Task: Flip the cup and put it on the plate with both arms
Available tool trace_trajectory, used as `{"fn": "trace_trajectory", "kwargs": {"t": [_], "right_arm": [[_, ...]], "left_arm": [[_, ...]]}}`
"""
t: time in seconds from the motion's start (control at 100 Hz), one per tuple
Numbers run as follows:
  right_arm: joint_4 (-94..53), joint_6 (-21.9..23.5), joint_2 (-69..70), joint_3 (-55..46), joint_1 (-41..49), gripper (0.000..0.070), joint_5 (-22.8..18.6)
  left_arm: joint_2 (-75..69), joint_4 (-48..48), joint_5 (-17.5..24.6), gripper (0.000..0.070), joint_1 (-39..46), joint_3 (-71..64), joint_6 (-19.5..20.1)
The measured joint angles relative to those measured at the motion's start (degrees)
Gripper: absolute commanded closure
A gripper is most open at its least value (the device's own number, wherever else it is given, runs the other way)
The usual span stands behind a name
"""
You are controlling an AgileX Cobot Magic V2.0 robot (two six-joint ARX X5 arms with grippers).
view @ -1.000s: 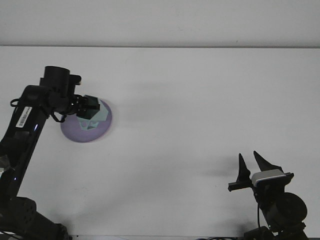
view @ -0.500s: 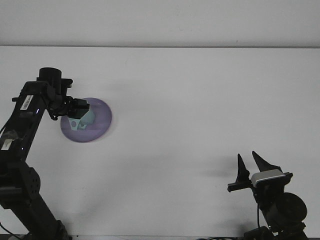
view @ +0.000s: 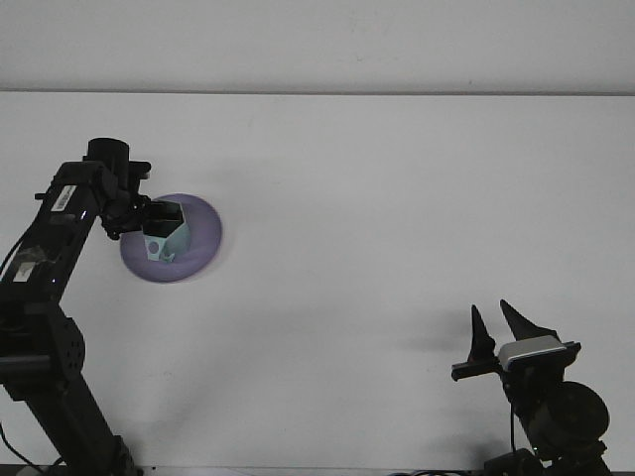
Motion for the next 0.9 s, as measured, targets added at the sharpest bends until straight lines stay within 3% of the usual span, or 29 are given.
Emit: {"fn": "trace_trajectory", "kwargs": {"t": [0.27,0.39,0.46,0.56,0.57,0.77,0.82,0.9], "right_arm": [[0.0,0.0,0.0,0.0,0.0,0.0393,0.0],[0.0,0.0,0.0,0.0,0.0,0.0393,0.0],[0.0,0.0,0.0,0.0,0.0,0.0393,0.0],[0.0,0.0,0.0,0.0,0.0,0.0394,0.0],[0.0,0.0,0.0,0.0,0.0,0.0394,0.0],[0.0,0.0,0.0,0.0,0.0,0.0407,0.1],[0.0,0.0,0.0,0.0,0.0,0.0449,0.1],[0.0,0.0,0.0,0.0,0.0,0.0575,0.7]], "left_arm": [[-1.5,-7.1,0.0,0.0105,0.0,10.0,-1.9],[-7.3,-7.9,0.0,0.0141,0.0,10.2,-2.6],[-12.0,-8.0,0.0,0.0292,0.0,10.2,-3.3],[-19.3,-8.1,0.2,0.0688,0.0,10.6,-3.7],[-20.1,-8.1,0.3,0.07,0.0,10.6,-3.7],[-32.9,-8.2,4.2,0.0688,0.0,9.3,-3.9],[-36.6,-6.8,4.2,0.0688,0.0,6.6,-3.8],[-43.4,-2.2,4.2,0.0688,0.0,-0.8,-3.8]]}}
